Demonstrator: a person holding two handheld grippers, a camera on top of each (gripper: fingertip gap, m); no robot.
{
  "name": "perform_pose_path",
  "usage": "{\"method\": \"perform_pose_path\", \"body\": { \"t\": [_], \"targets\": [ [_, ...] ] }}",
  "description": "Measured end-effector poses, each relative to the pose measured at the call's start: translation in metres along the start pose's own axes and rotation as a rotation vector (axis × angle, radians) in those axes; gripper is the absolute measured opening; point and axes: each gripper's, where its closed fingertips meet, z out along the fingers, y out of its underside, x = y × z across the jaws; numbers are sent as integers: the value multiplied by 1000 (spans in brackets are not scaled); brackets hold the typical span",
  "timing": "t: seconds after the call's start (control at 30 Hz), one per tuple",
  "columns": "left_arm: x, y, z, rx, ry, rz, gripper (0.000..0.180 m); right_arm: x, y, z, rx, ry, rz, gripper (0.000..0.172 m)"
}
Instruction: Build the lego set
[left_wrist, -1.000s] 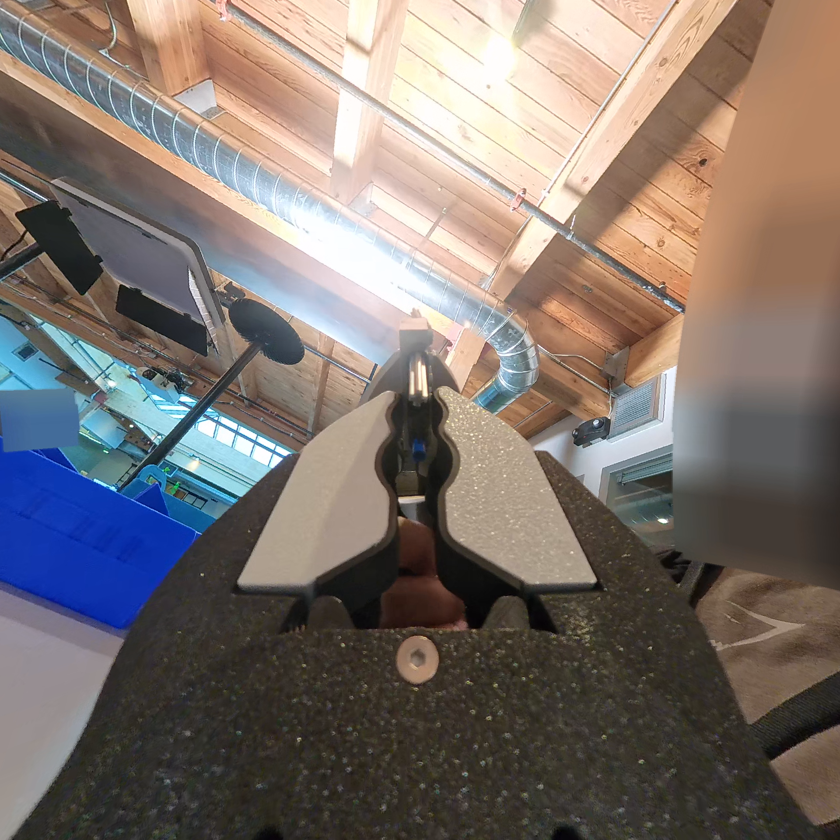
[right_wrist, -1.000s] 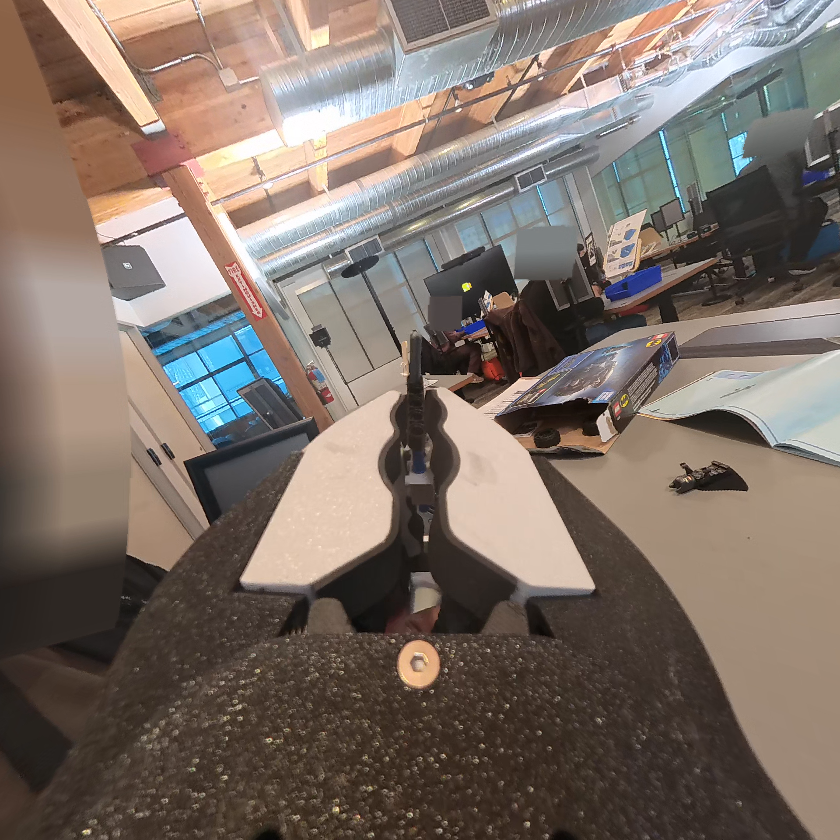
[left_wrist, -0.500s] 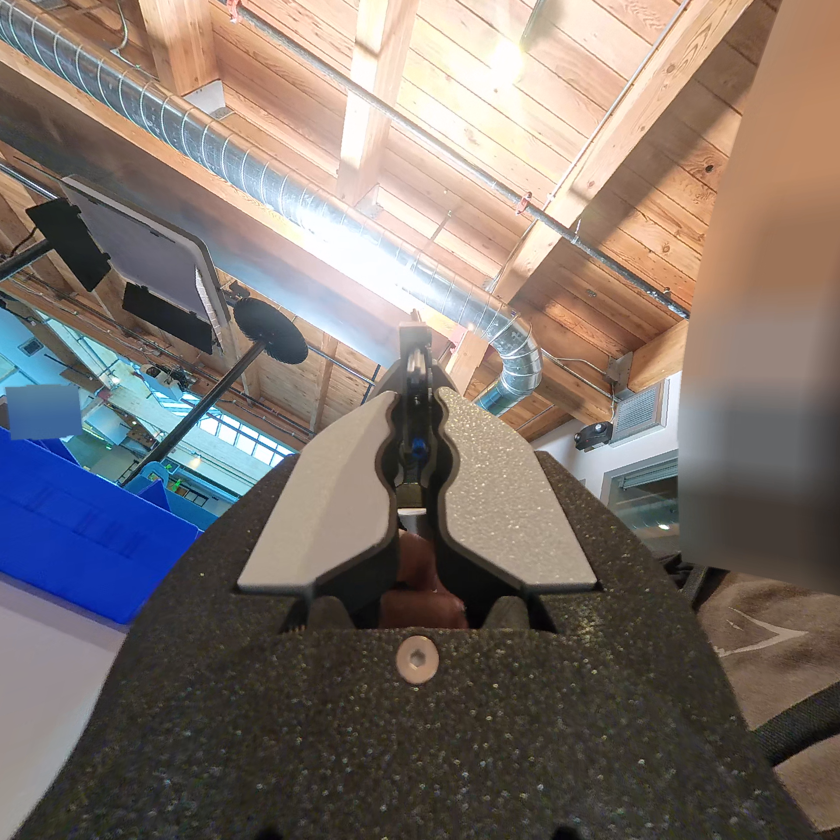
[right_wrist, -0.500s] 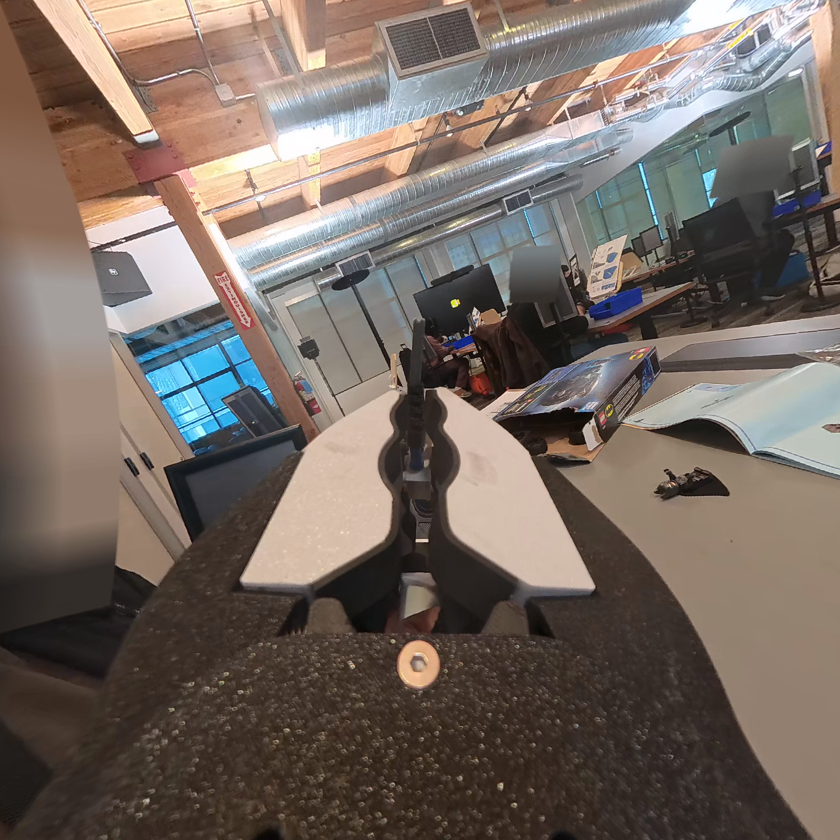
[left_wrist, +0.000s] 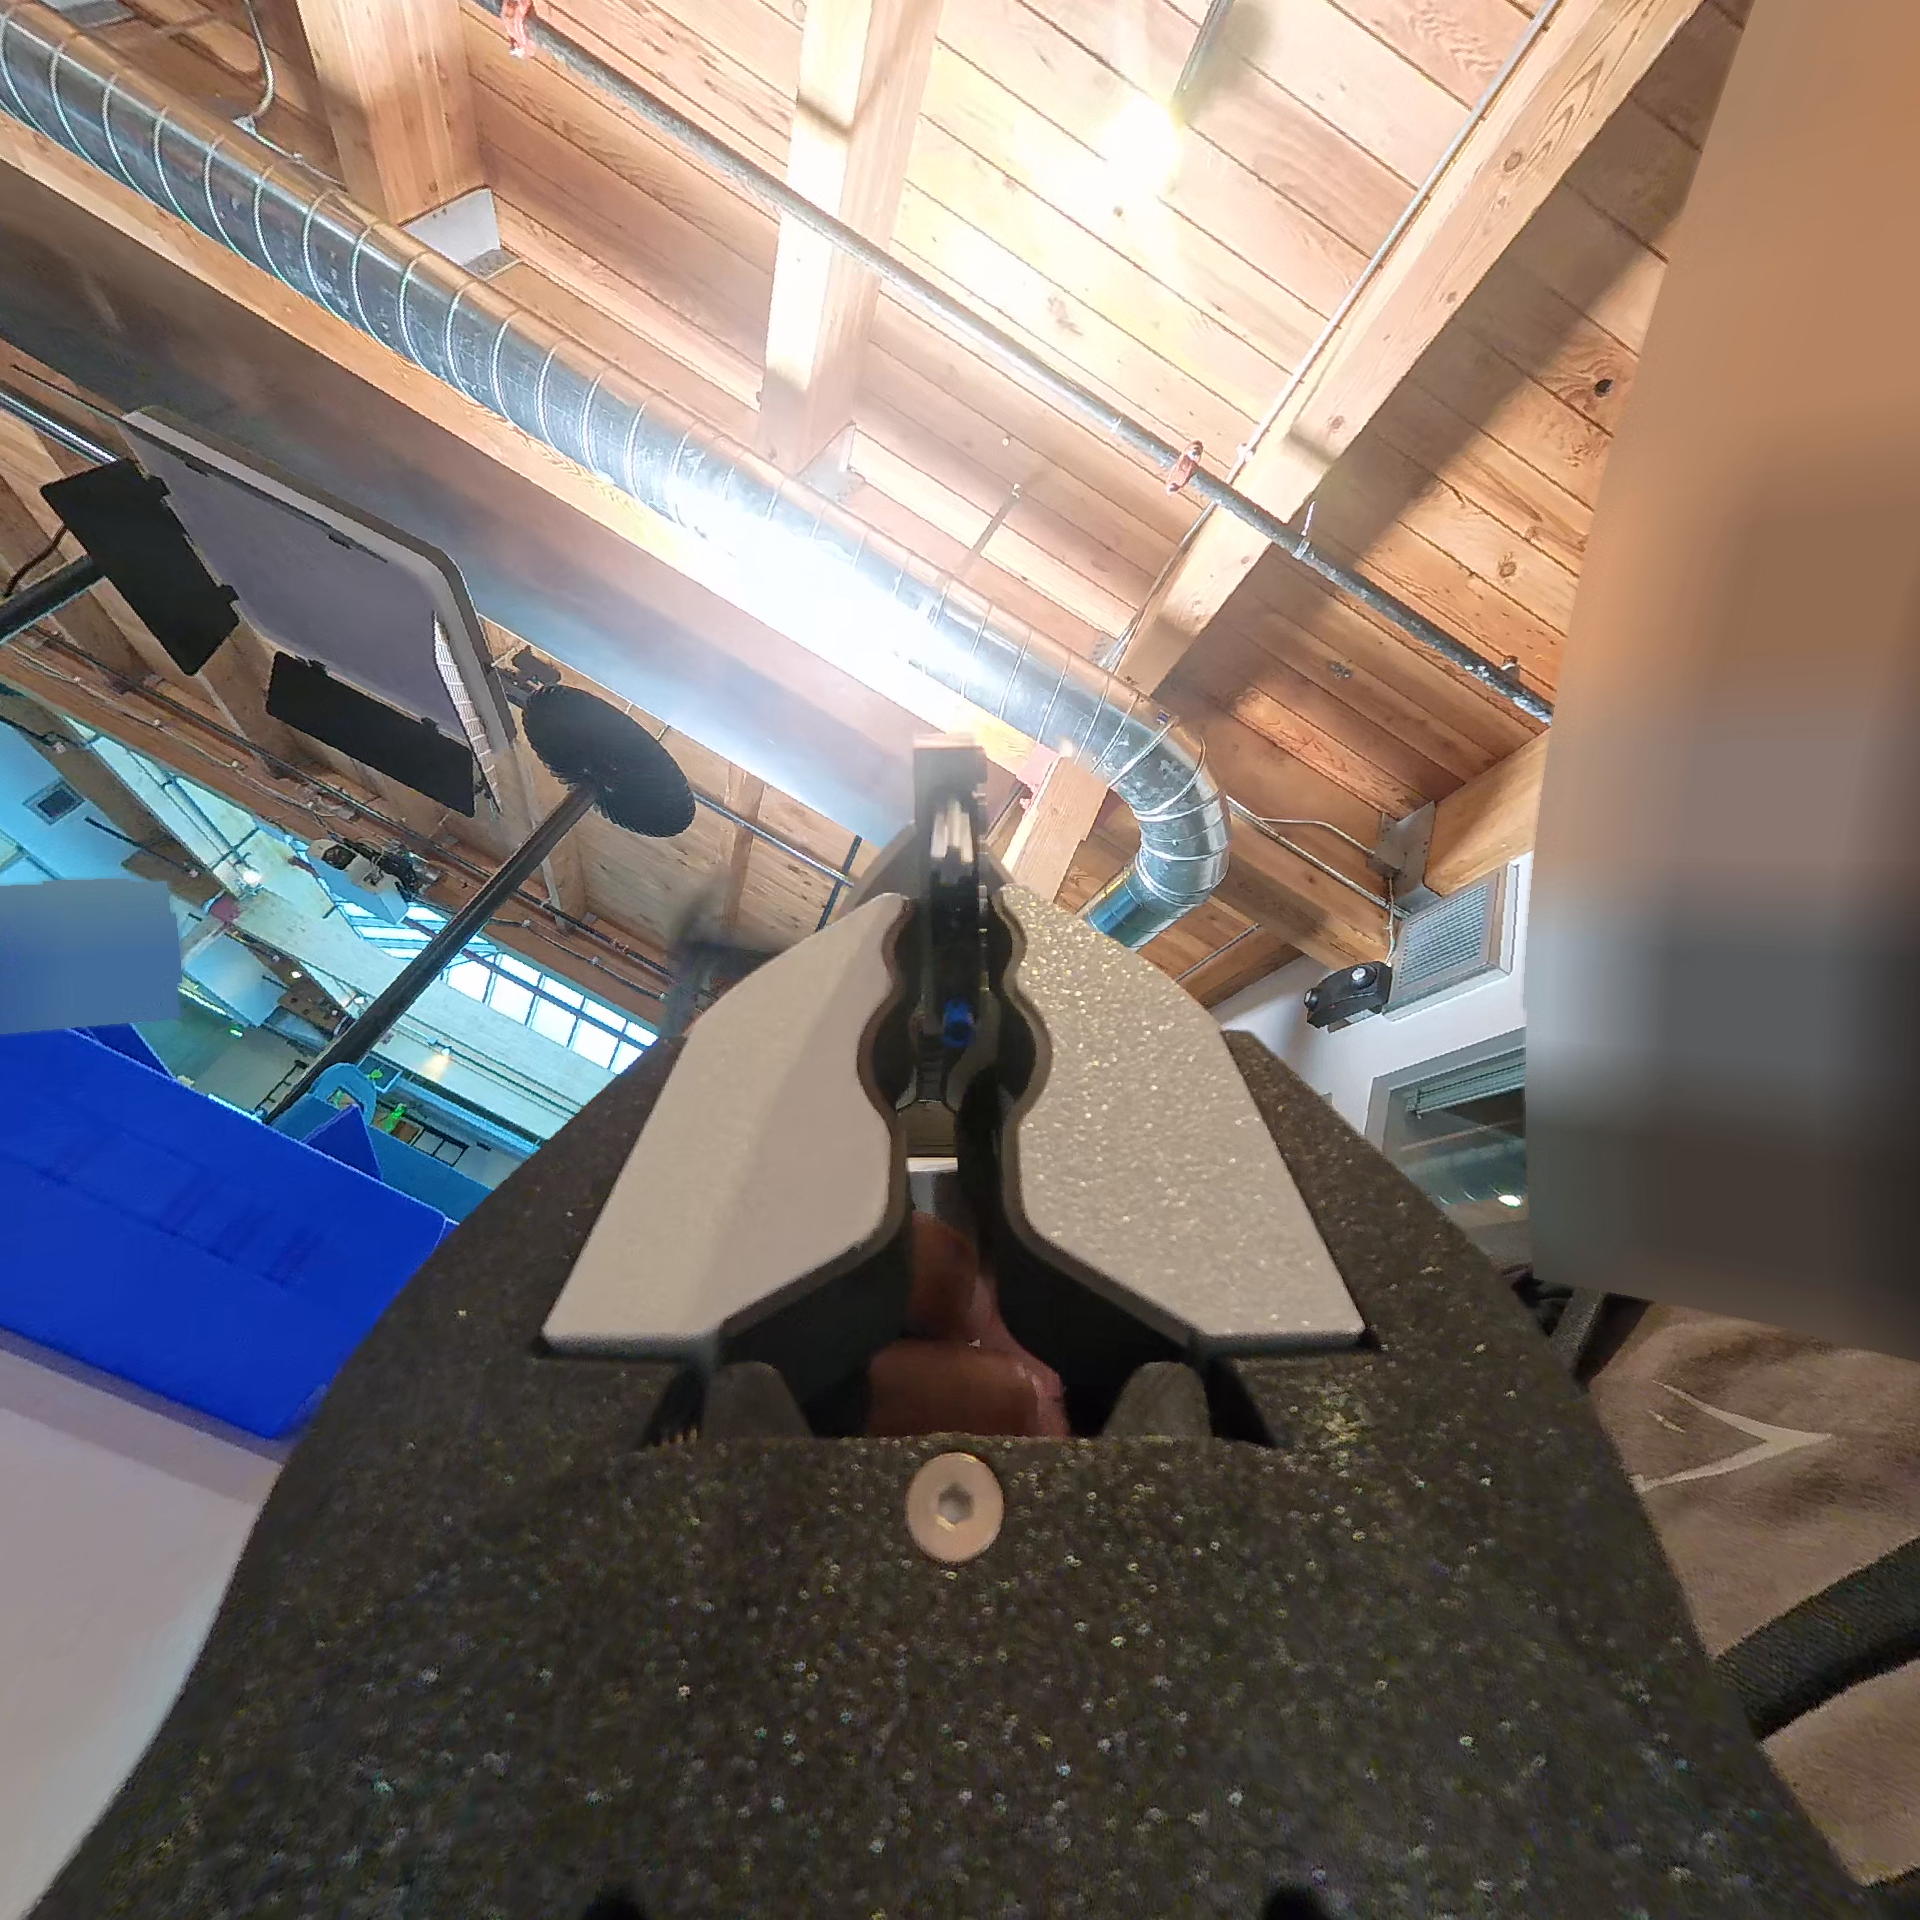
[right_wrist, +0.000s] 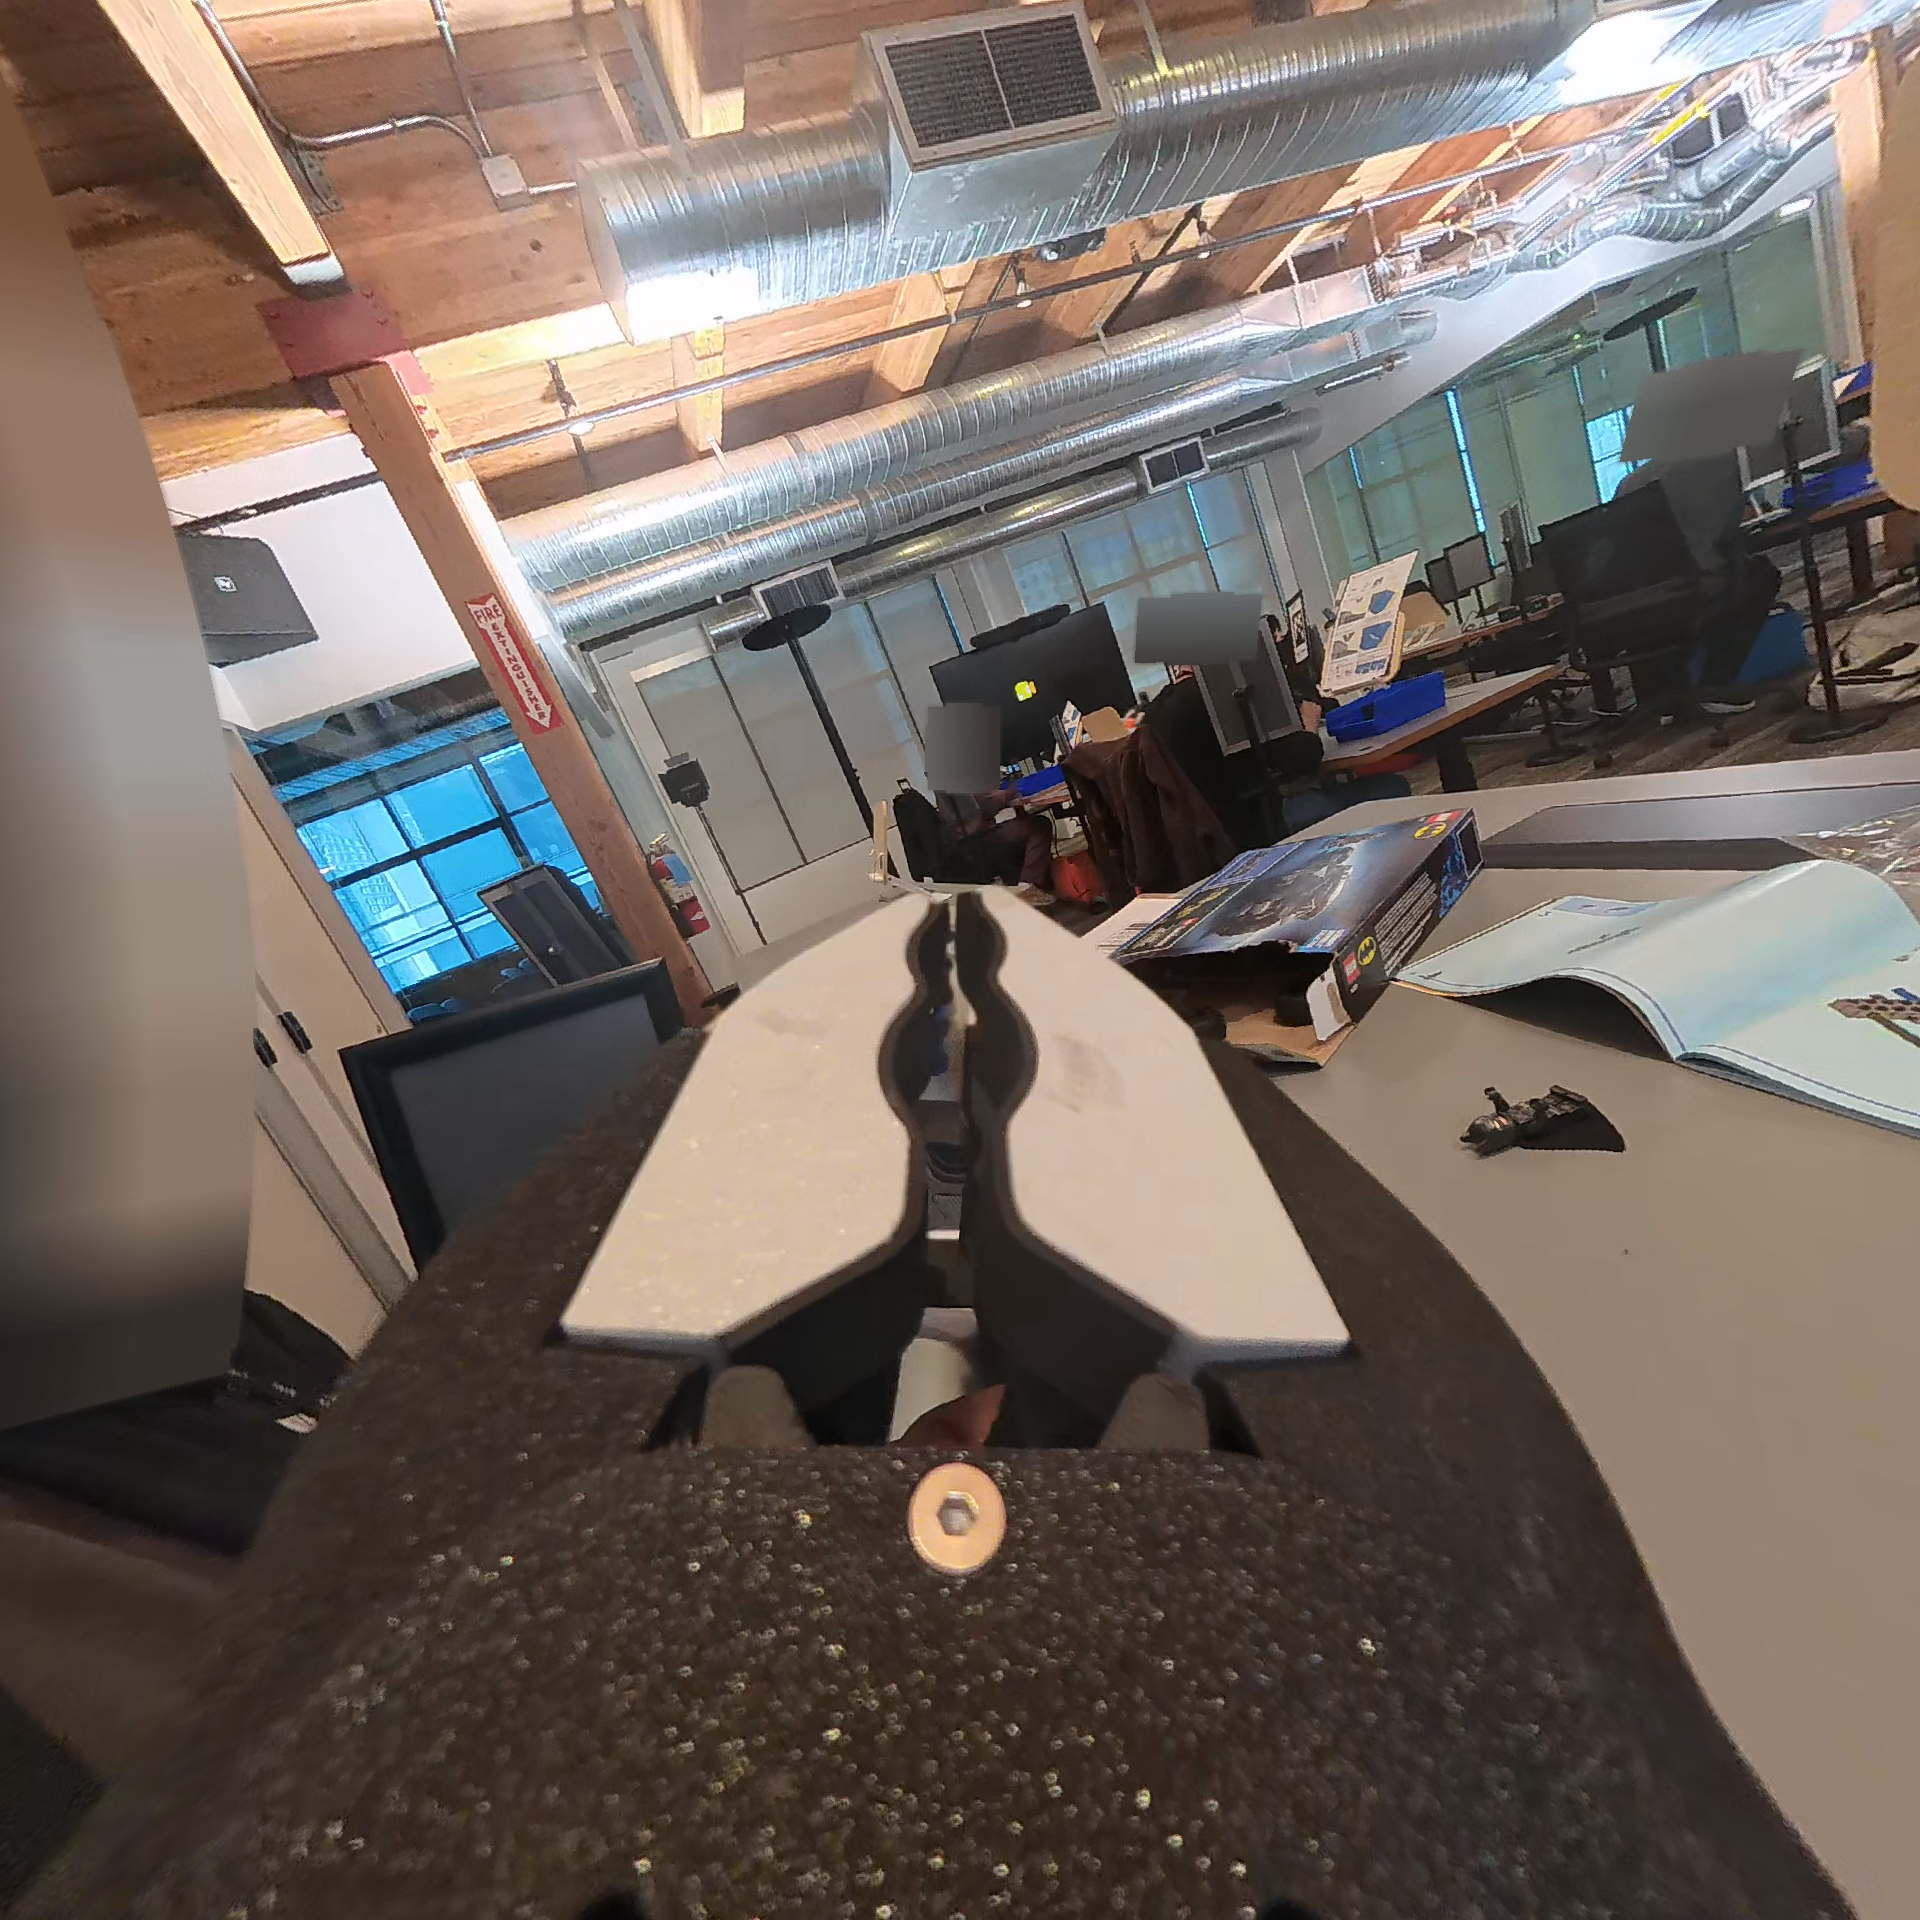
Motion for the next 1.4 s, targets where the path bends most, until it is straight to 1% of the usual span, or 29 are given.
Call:
{"method": "perform_pose_path", "body": {
  "t": [0.13, 0.23, 0.37, 0.5, 0.53, 0.6, 0.67, 0.73, 0.83, 0.97, 1.07, 1.4],
  "targets": [
    [-6, 1, 0, -12, -36, -7, 11, 2, 1, -1, -4, 9, -9, 1],
    [-14, -2, -4, 1, -70, -40, 11, 9, 0, -4, 5, 34, -6, 1],
    [-22, -6, -8, -26, -146, -22, 12, 30, -2, -15, 7, 100, -15, 2],
    [-36, -10, -15, -60, -246, -22, 11, 60, 5, -26, -60, 180, -17, 4],
    [-41, -11, -16, -73, -277, -23, 11, 68, 11, -29, -100, 204, -18, 4],
    [-49, -12, -19, -91, -325, -38, 11, 93, 28, -35, -230, 300, -37, 4],
    [-56, -12, -20, -108, -362, -57, 11, 119, 49, -45, -410, 418, -89, 5],
    [-62, -12, -22, -124, -391, -68, 11, 141, 65, -56, -571, 523, -180, 6],
    [-67, -12, -23, -151, -420, -65, 11, 161, 71, -66, -670, 627, -298, 6],
    [-70, -13, -23, -183, -444, -43, 11, 171, 83, -69, -731, 663, -336, 6],
    [-71, -16, -25, -198, -459, -33, 11, 172, 81, -67, -721, 669, -353, 7],
    [-76, -23, -29, -247, -495, -27, 11, 172, 84, -67, -731, 655, -327, 8]
  ]
}}
